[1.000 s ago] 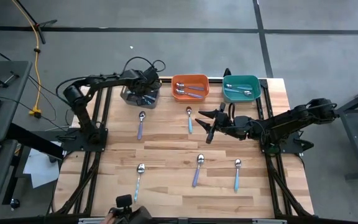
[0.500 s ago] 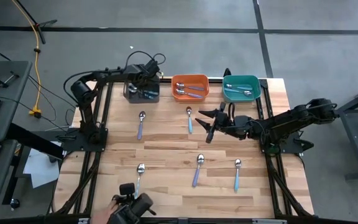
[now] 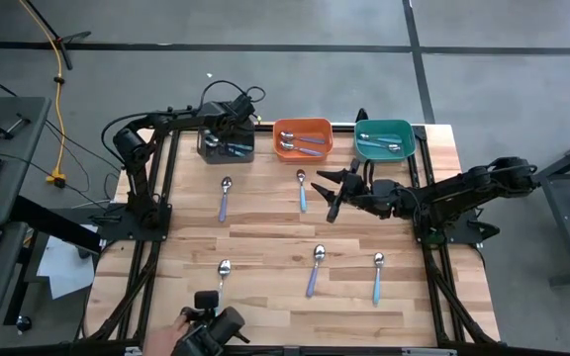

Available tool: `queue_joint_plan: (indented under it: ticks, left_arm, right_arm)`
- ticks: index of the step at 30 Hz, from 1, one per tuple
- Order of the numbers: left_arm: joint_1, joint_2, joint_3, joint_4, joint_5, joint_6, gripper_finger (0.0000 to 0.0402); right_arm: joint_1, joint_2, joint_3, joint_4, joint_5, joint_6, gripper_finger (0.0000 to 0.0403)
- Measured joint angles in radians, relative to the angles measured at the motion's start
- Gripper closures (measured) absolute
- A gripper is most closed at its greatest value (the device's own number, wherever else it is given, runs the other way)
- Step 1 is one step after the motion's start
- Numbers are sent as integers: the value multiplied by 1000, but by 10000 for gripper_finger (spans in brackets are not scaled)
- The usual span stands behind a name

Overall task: Sort silverware by color (type)
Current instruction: Put the blue patterned spoon into the black bin, then put the purple spoon into the orange bin

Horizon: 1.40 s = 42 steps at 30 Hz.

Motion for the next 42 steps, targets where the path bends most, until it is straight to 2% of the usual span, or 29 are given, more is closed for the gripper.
queue_joint_plan:
  ticks: [6, 12, 18, 28, 33, 37, 42]
  left_arm:
    - [-10, 0, -1, 78, -87, 108, 384]
    - [-15, 0, -2, 114, -110, 163, 384]
    - [-25, 0, -2, 110, -121, 149, 377]
    - [-31, 0, -2, 5, -127, 56, 331]
    - [-62, -33, -2, -19, -170, 37, 323]
    - [-100, -98, -2, -23, -125, -27, 341]
    - [-146, -219, -15, -20, 38, -205, 384]
  right_arm:
    - [0, 0, 0, 0, 0, 0, 245]
    - [0, 0, 0, 0, 0, 0, 245]
    - [0, 0, 0, 0, 0, -1, 245]
    - [0, 0, 0, 0, 0, -3, 245]
    - [0, 0, 0, 0, 0, -3, 245]
    - [0, 0, 0, -7, 0, -3, 245]
    - [0, 0, 0, -36, 0, -12, 245]
